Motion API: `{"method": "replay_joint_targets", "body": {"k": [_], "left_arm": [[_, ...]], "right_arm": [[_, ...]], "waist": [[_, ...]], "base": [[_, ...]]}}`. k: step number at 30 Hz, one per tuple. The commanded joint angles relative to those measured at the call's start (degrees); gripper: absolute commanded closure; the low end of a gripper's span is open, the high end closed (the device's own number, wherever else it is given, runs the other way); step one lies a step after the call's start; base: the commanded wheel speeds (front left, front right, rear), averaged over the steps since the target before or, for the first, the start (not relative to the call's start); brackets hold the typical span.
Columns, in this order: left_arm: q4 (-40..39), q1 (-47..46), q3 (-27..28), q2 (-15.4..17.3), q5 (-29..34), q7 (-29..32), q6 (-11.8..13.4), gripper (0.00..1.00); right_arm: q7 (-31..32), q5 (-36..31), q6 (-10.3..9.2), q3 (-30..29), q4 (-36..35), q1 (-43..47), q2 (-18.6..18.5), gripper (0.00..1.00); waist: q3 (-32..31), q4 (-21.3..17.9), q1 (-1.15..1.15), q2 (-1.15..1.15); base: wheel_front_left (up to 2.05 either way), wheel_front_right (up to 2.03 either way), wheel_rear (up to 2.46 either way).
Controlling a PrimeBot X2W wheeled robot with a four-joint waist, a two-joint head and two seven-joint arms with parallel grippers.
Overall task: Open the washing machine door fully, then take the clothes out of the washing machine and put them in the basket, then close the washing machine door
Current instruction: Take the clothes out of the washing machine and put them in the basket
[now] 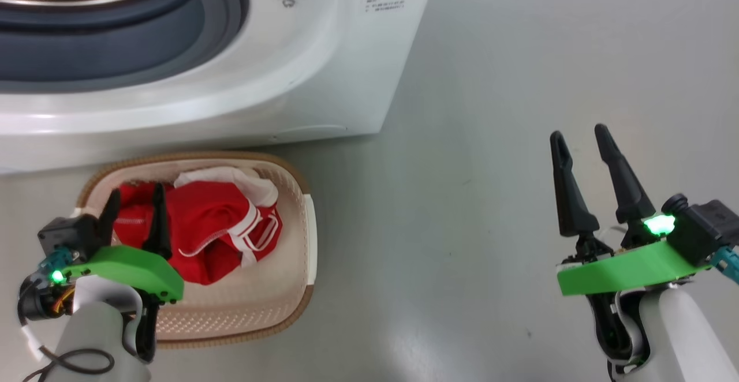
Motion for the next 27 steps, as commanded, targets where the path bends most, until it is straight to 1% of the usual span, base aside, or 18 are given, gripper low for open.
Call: {"method": "replay_joint_targets", "body": {"k": [1, 13, 27], "left_arm": [[-1.91, 2.3, 1.68, 1.67, 0.26, -0.29, -0.31, 0.0], [-13.37, 9.25, 1.19, 1.69, 1.46, -0.29, -0.31, 0.0], [-25.67, 17.34, 0.47, 1.18, 3.02, -0.29, -0.31, 0.0]], "right_arm": [[-0.37, -0.47, 0.37, 1.42, -0.94, 2.1, 0.03, 0.0], [-0.37, 0.03, 0.37, 2.28, 0.63, 4.8, -0.44, 0.0], [-0.37, 0.53, 0.37, 2.18, 1.24, 9.25, -1.3, 0.0]], "waist": [[-3.16, 0.03, 0.0, 0.0], [-11.2, -0.48, 0.0, 0.0], [-17.99, -0.59, 0.0, 0.0]], "base": [[0.0, 0.0, 0.0], [0.0, 0.0, 0.0], [0.0, 0.0, 0.0]]}}
